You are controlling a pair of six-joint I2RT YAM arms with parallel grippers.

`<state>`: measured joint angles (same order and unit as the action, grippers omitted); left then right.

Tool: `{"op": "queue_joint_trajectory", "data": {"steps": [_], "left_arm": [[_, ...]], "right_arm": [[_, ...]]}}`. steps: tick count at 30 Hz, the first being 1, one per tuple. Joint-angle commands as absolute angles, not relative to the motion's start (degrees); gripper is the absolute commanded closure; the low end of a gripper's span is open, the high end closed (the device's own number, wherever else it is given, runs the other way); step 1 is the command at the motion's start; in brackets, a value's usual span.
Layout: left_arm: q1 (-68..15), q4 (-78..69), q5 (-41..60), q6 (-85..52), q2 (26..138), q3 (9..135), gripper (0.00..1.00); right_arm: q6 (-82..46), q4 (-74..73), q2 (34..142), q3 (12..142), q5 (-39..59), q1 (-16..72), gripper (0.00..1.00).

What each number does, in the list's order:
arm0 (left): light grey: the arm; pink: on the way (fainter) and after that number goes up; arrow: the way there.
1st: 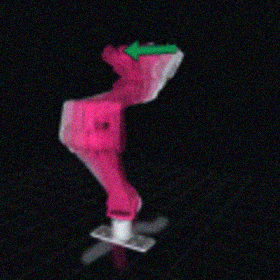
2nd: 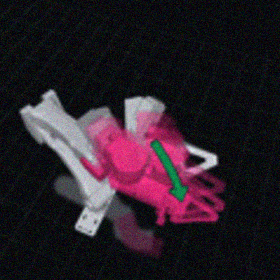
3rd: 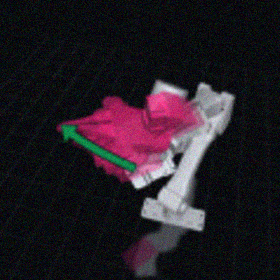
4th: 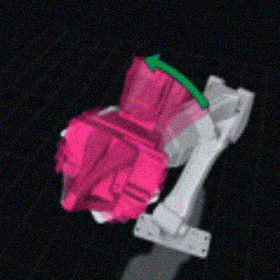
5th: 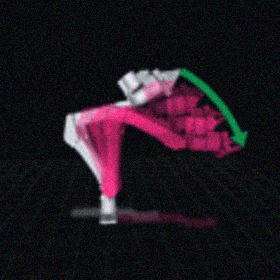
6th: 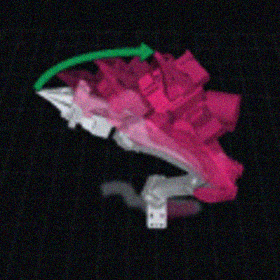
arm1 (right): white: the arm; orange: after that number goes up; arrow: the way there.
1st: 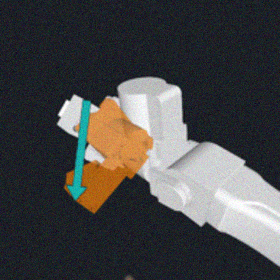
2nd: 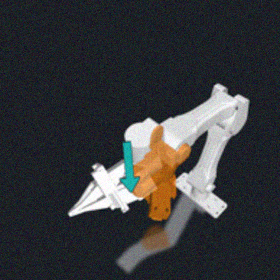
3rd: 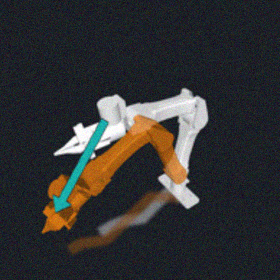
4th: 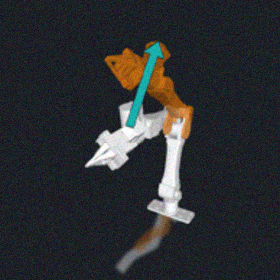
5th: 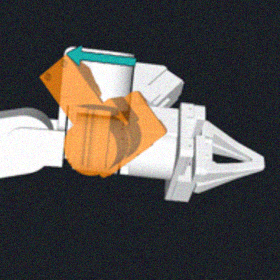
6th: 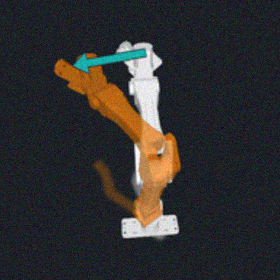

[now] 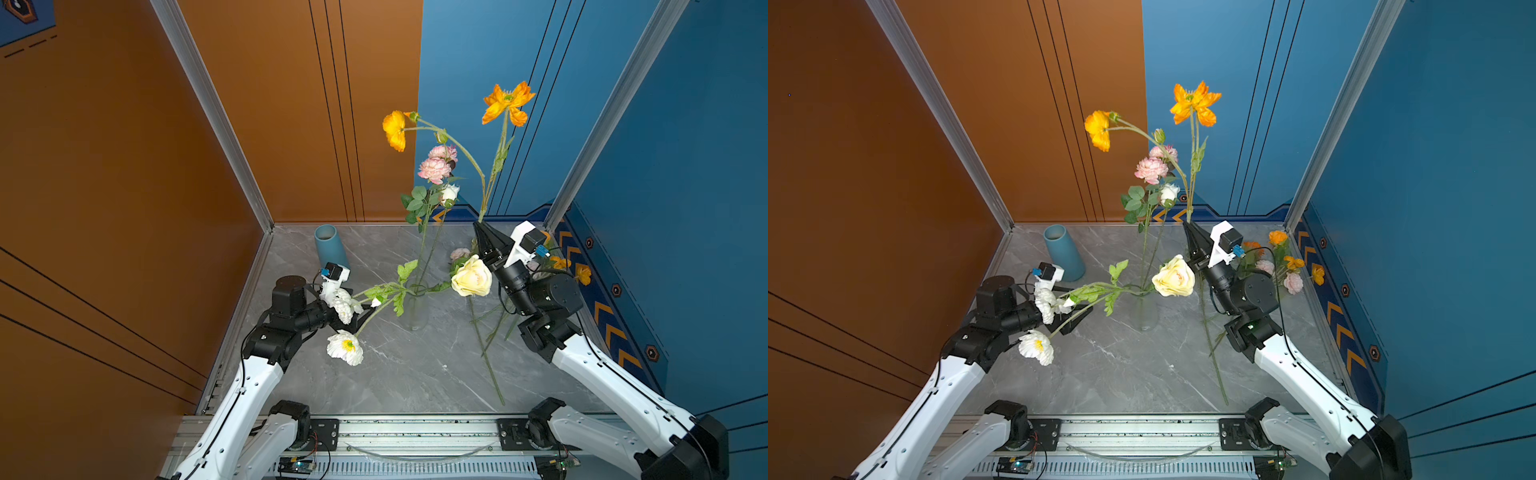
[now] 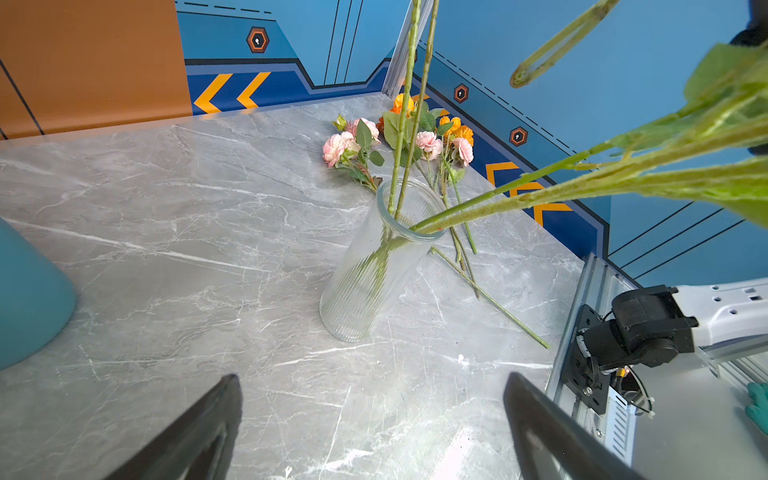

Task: Arrange the flowers into the vase
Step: 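Carry the orange poppies over the glass vase with the right gripper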

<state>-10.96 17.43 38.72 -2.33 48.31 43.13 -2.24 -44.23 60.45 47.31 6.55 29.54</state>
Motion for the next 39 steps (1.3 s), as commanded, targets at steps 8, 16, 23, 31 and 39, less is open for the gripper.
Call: {"op": "queue_joint_trajectory", "data": {"steps": [8, 16, 23, 31, 39], "left_arm": [[-11.2, 17.1, 39.6, -0.5, 48.5, 42.2, 0.02], [-11.2, 17.5, 39.2, -0.2, 49.2, 42.3, 0.02], [-11.2, 17.7, 39.2, -0.1, 49.7, 42.4, 0.02], [-11.2, 17.8, 39.2, 0.0, 49.9, 42.4, 0.02], [-11.3, 18.1, 39.1, 0.2, 50.0, 42.4, 0.02]], "right_arm": [[-39.5, -69.4, 70.7, 50.9, 26.4, 10.9, 1.00], [-38.7, -73.3, 73.3, 49.6, 33.2, 14.6, 1.00], [-38.1, -72.7, 76.3, 50.1, 36.8, 18.6, 1.00], [-32.1, -68.8, 79.0, 49.1, 37.8, 23.0, 1.00], [-30.9, -67.7, 82.3, 49.7, 39.0, 25.2, 1.00]]}}
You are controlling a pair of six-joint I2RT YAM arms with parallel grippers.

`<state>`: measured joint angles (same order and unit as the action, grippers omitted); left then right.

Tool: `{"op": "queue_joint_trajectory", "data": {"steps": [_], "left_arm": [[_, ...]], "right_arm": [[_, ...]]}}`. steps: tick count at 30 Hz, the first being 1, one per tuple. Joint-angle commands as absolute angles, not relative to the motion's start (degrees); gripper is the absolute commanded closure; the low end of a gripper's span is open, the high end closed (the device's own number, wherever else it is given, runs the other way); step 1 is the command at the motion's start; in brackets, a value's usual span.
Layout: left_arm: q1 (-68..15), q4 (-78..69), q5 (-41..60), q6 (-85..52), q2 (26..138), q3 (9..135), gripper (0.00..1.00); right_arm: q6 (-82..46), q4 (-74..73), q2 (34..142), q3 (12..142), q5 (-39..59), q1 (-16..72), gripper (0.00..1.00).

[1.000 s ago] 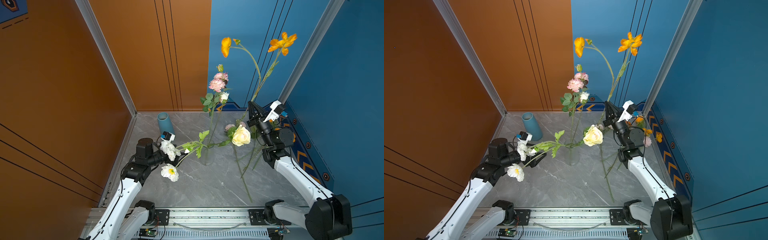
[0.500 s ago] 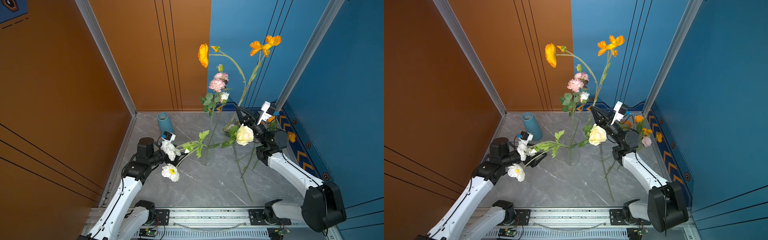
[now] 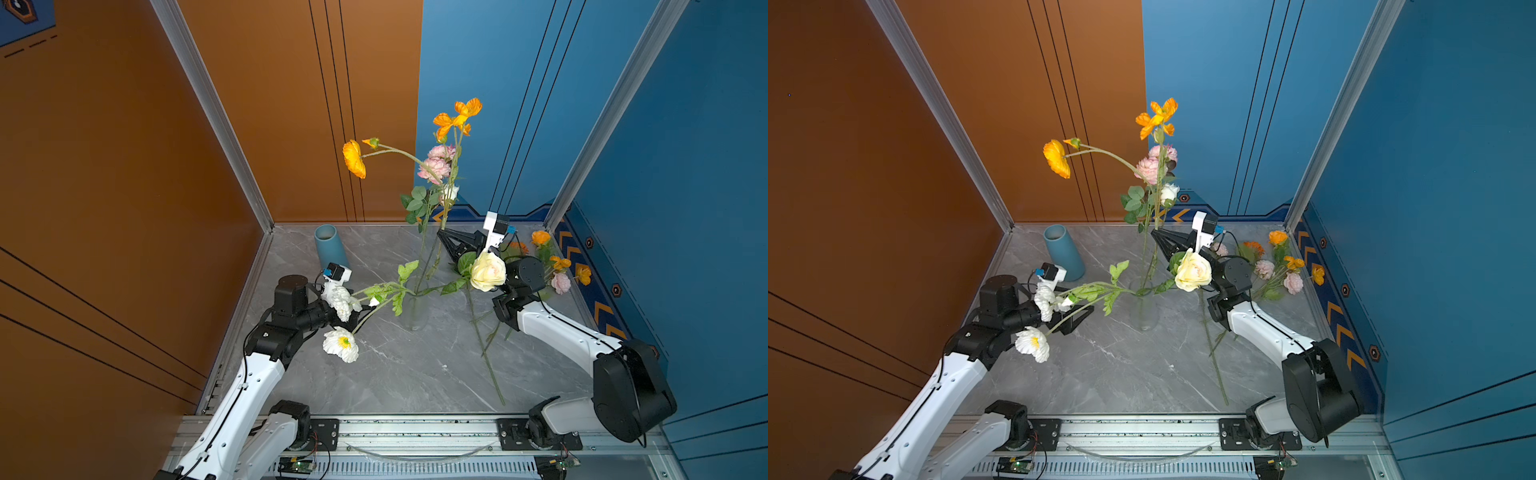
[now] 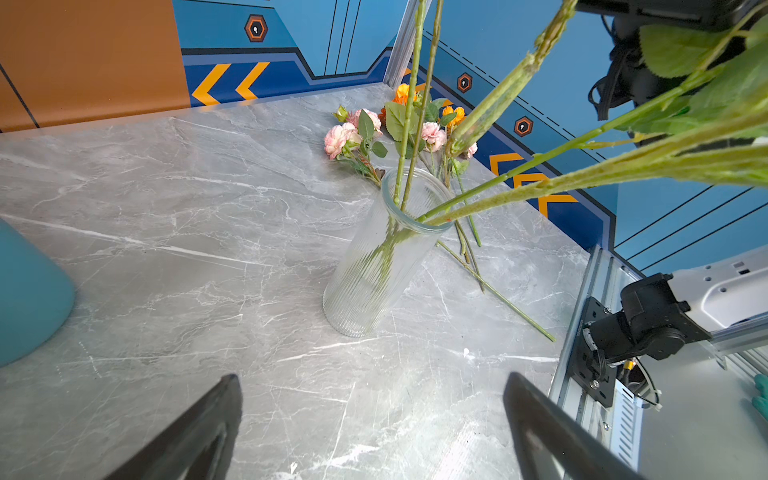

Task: Arrange the flowers into the vase
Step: 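Carry the orange poppies over the glass vase with the right gripper, then lower the orange poppy stems into the glass vase with the right gripper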

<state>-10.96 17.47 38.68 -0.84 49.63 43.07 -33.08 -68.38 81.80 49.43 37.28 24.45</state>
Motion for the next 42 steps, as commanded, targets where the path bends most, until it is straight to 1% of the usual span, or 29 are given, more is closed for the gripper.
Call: {"op": "queue_joint_trajectory", "data": {"steps": [1, 9, 22, 29, 32, 38, 41, 42], "left_arm": [[-11.3, 18.1, 39.1, 0.3, 50.0, 42.5, 0.02], [-11.4, 18.1, 39.5, 0.3, 50.1, 42.5, 0.02], [-12.0, 18.2, 39.6, 0.3, 50.1, 42.4, 0.02], [-12.5, 18.5, 39.5, 0.5, 50.4, 42.5, 0.02], [-12.7, 18.5, 39.5, 0.5, 50.4, 42.6, 0.02], [-13.1, 18.8, 39.2, 0.7, 50.6, 42.6, 0.02], [-13.3, 18.9, 39.3, 0.8, 50.7, 42.5, 0.02], [-13.2, 19.0, 39.3, 0.8, 50.7, 42.5, 0.02]], "right_arm": [[-29.7, -66.2, 82.3, 49.8, 39.0, 25.7, 1.00], [-18.9, -54.4, 81.3, 49.3, 37.8, 29.5, 1.00], [-11.0, -48.6, 83.8, 48.0, 35.3, 32.3, 1.00], [-11.0, -52.3, 86.5, 46.0, 33.1, 32.3, 1.00], [-11.1, -52.5, 87.1, 45.8, 32.7, 32.1, 0.95], [-11.4, -53.5, 87.0, 44.9, 32.2, 32.1, 0.88], [-11.6, -53.9, 86.6, 44.4, 32.1, 32.1, 0.76], [-11.6, -53.9, 86.4, 44.2, 32.1, 32.1, 0.74]]}}
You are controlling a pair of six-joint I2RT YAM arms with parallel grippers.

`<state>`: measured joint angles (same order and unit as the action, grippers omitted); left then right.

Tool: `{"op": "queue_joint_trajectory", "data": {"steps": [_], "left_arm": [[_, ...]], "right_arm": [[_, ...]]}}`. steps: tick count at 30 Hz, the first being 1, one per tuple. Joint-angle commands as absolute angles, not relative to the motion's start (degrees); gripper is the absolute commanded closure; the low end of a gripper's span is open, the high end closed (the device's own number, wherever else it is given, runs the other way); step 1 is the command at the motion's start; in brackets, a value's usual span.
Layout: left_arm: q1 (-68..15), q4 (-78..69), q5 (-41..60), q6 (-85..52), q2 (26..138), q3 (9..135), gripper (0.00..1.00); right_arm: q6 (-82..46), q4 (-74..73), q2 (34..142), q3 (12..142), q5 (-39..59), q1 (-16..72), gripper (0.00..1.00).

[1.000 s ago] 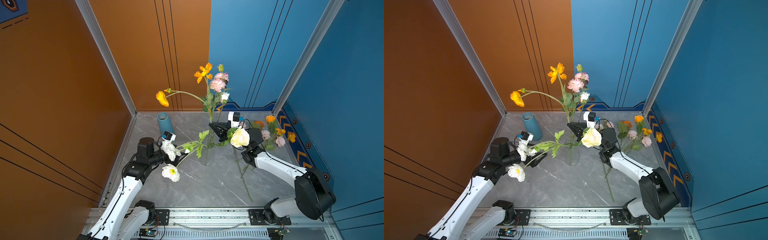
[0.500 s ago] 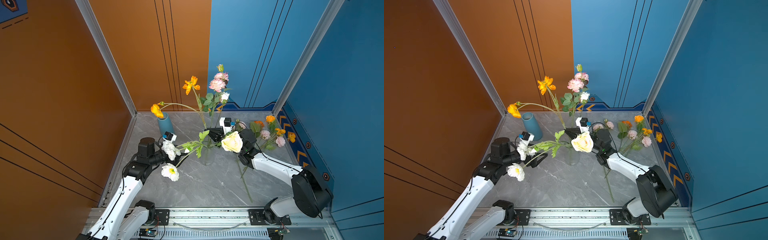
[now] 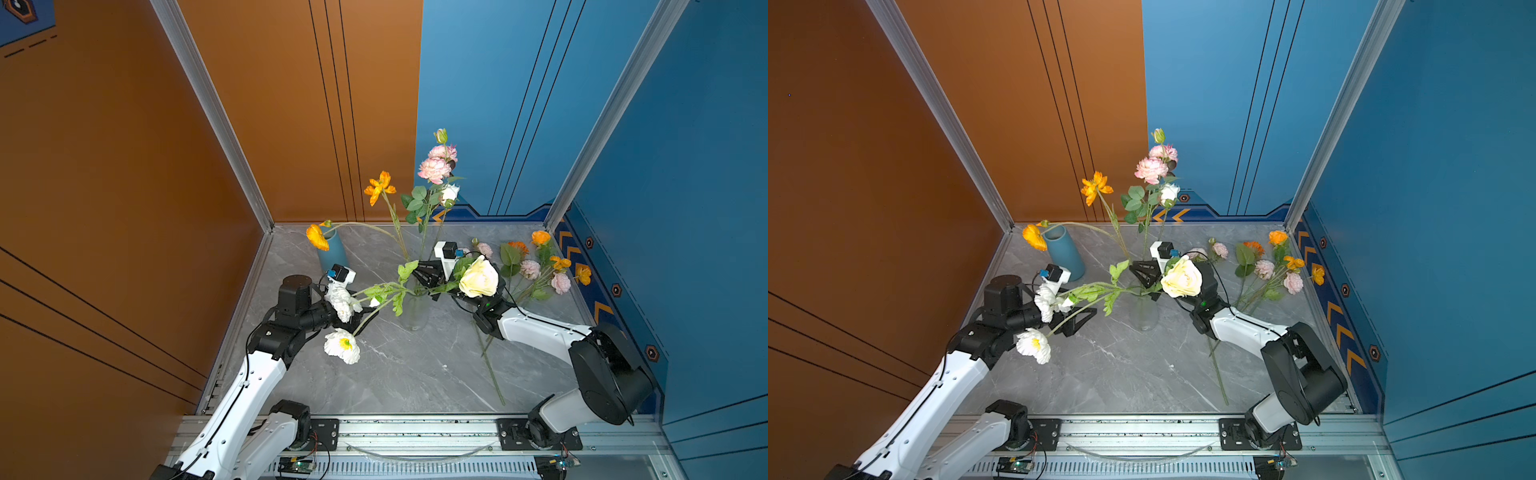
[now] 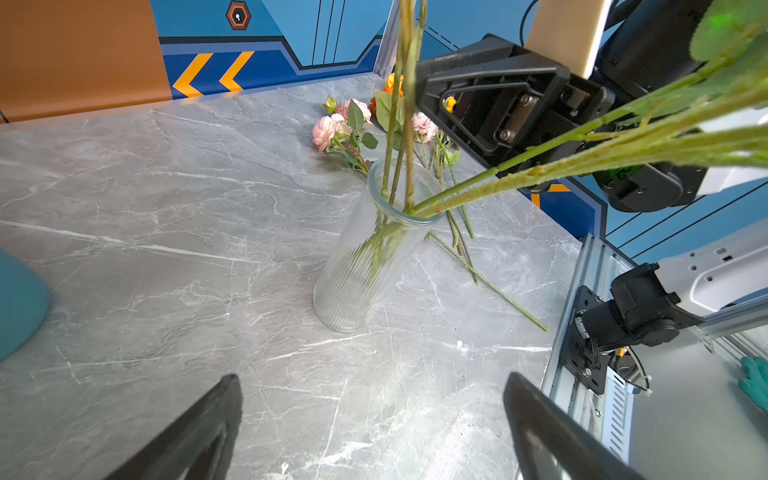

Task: Arrange the flowers into the vase
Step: 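Lower the orange poppy stems into the glass vase with the right gripper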

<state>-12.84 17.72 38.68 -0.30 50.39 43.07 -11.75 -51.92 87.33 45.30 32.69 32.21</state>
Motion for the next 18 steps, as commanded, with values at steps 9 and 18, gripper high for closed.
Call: {"op": "queue_joint_trajectory", "data": {"steps": [9, 18], "left_arm": [[-13.9, 19.3, 38.9, 1.1, 50.9, 42.7, 0.02], [-14.5, 19.8, 38.3, 1.4, 51.1, 42.7, 0.02]], "right_arm": [[-10.7, -51.5, 82.9, 42.6, 30.9, 32.0, 0.61], [-10.3, -48.2, 73.8, 37.3, 22.3, 31.5, 0.31]]}}
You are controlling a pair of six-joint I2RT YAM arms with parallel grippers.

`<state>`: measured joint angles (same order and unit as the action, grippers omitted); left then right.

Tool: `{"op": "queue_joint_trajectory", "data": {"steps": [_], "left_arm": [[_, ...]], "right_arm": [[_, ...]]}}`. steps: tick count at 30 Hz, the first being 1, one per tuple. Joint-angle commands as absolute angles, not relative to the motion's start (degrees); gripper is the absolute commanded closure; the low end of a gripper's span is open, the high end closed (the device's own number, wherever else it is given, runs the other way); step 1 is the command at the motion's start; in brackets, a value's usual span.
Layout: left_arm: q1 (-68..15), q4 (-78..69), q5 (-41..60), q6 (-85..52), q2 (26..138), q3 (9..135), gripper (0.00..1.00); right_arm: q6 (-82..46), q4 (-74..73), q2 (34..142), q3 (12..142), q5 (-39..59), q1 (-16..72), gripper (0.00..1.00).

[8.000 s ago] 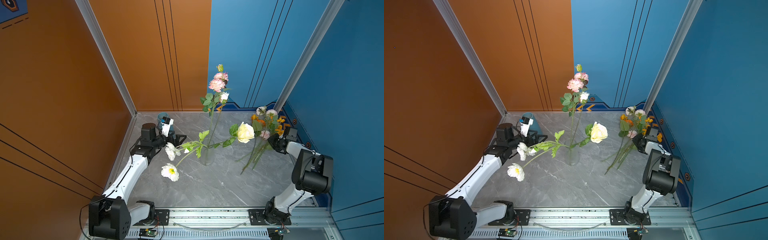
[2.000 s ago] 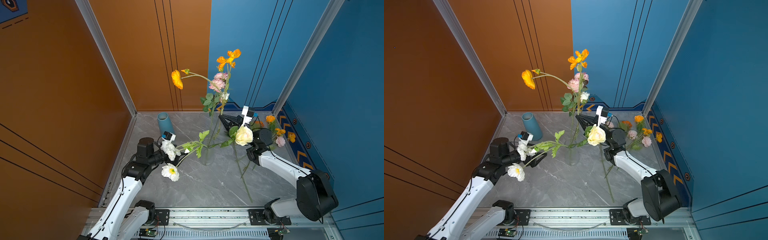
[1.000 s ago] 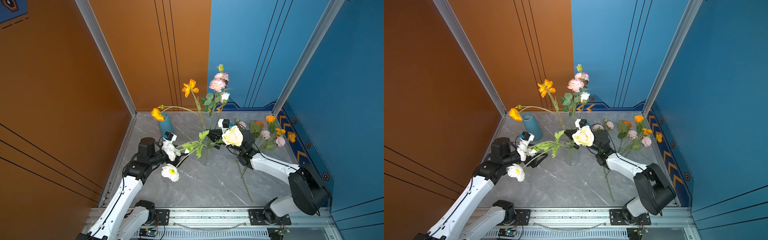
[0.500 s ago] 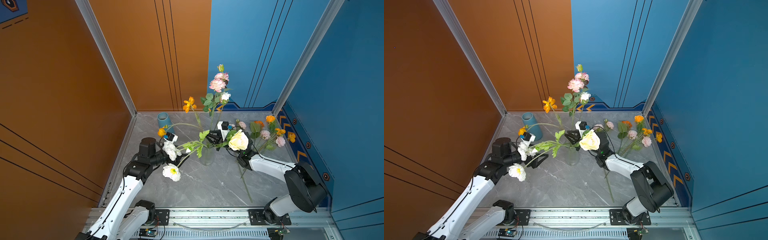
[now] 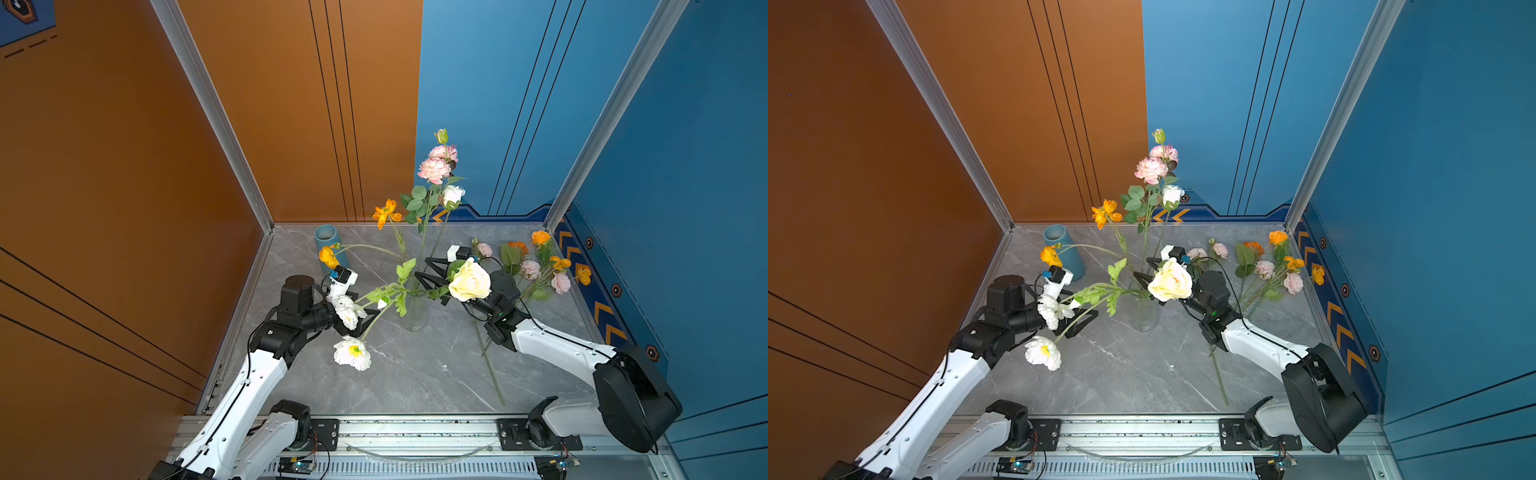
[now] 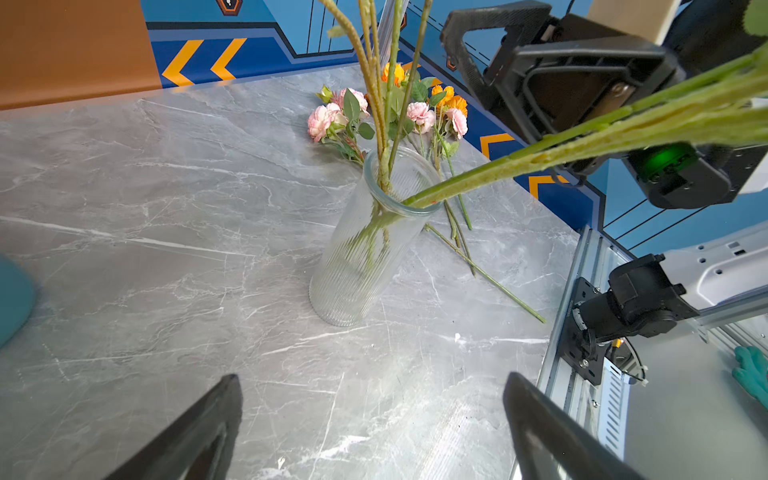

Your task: Arrange the flowers into the vase

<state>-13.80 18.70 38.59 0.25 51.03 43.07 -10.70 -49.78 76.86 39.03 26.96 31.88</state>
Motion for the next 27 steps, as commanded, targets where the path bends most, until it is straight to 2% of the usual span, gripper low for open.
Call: {"op": "queue_joint_trajectory", "data": {"steps": [1, 4, 9, 12, 18, 21, 24, 27], "left_arm": [[-14.6, 19.8, 38.2, 1.4, 51.1, 42.7, 0.02], [-14.9, 19.8, 38.1, 1.4, 51.2, 42.7, 0.02], [-15.9, 19.8, 37.6, 1.4, 51.3, 42.7, 0.02], [-16.9, 19.8, 36.4, 1.3, 51.7, 42.6, 0.02], [-23.2, 18.1, 27.0, -2.0, 53.7, 42.8, 0.02], [-25.9, 17.7, 21.1, -2.1, 52.9, 42.8, 0.02], [-26.7, 15.0, 19.4, -3.1, 51.5, 41.2, 0.02], [-27.7, 4.7, 19.4, -5.9, 50.7, 36.8, 0.02]], "right_arm": [[-10.3, -47.1, 72.4, 36.7, 20.1, 31.3, 0.28], [-9.9, -40.3, 67.8, 35.9, 13.4, 30.9, 0.15], [-12.3, -24.7, 59.8, 35.1, 0.9, 28.6, 0.00], [-15.5, -18.3, 54.9, 32.8, -1.4, 25.0, 0.00], [-21.3, -2.0, 46.0, 30.2, -2.3, 17.9, 0.00], [-22.4, 3.2, 41.9, 28.3, -0.2, 17.4, 0.00], [-23.3, 6.4, 38.2, 26.3, 2.1, 17.8, 0.00], [-23.0, 6.5, 34.4, 23.6, 5.9, 19.3, 0.00]]}}
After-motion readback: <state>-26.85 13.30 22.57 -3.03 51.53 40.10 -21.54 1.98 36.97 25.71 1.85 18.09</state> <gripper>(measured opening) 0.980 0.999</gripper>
